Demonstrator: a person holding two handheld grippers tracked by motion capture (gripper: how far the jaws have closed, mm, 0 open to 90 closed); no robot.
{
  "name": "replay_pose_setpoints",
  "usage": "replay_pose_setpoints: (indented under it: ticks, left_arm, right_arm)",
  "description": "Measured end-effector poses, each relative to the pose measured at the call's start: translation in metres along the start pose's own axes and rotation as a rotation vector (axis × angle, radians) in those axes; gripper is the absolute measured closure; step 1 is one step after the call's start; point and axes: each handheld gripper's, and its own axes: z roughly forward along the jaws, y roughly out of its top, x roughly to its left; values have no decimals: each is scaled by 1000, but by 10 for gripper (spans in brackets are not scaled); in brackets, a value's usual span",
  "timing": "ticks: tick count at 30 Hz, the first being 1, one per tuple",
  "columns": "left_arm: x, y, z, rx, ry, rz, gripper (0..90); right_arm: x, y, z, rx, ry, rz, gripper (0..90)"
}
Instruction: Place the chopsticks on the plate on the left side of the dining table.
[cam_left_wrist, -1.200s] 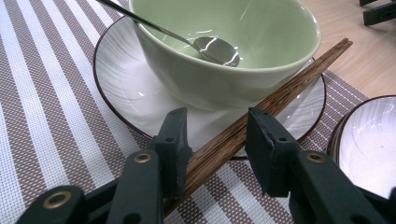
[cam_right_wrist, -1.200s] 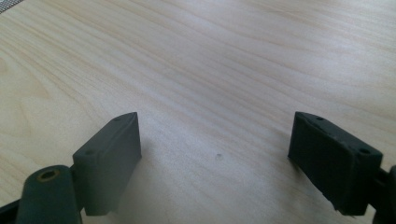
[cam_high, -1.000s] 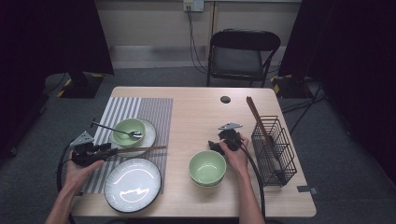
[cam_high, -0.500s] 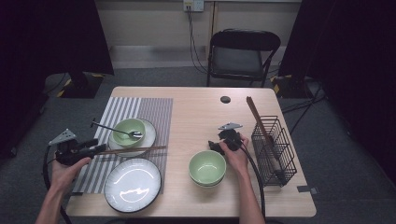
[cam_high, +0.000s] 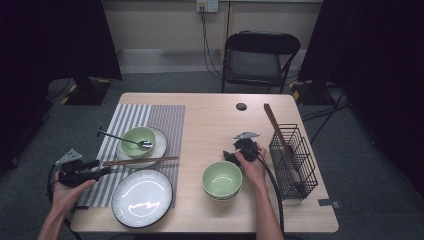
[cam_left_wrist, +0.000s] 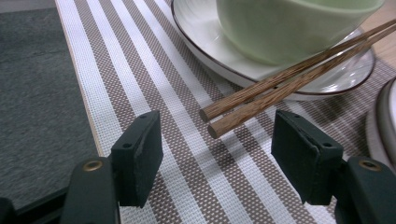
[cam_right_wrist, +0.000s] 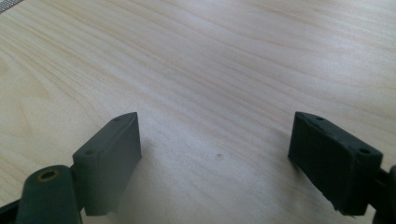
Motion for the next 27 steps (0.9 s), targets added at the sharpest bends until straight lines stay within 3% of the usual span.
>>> replay_pose_setpoints:
  ticks: [14, 27]
  left_arm:
    - [-4, 6, 12, 9, 2, 5, 353]
    - [-5, 10, -3, -17, 11, 16, 312]
  right_arm:
    - [0, 0, 0, 0, 0, 0, 160]
    - [0, 0, 0, 0, 0, 0, 160]
